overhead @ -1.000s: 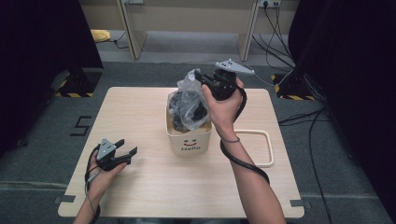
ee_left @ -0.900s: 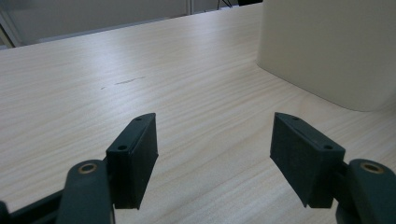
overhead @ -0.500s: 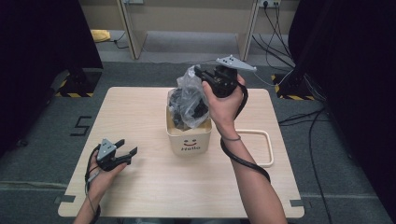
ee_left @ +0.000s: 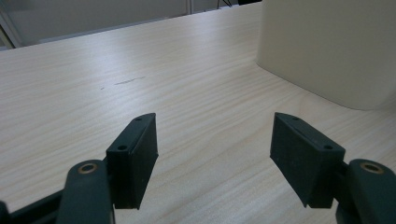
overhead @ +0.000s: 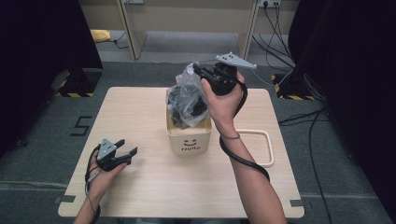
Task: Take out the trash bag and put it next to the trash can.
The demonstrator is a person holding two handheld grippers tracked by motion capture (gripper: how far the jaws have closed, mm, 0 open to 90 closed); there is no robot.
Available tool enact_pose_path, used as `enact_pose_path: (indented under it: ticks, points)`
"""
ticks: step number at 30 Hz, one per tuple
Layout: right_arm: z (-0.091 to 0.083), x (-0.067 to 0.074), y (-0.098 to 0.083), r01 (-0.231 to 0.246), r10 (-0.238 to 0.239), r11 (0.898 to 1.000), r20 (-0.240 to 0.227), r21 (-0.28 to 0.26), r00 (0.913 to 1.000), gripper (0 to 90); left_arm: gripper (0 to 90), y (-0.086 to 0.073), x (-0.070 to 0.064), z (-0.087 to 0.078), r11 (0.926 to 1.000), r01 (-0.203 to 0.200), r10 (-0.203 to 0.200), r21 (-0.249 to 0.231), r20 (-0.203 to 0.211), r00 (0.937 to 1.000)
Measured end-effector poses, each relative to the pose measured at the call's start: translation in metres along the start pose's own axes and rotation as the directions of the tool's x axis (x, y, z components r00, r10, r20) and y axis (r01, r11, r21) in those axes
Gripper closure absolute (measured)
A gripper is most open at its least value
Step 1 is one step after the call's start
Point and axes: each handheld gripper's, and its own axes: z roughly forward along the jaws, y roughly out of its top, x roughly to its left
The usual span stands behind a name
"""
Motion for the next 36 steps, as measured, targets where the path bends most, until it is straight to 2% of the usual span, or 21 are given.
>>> enact_pose_path:
  ticks: [36]
  points:
    - [-0.0019, 0.0045, 0.0099, 0.005, -0.005, 1.000, 0.000, -0.026, 1.0000, 90.0, 31.4, 0.0002, -0.0001, 0.0005, 1.0000, 0.000, 0.000, 0.003, 0.000, 1.0000]
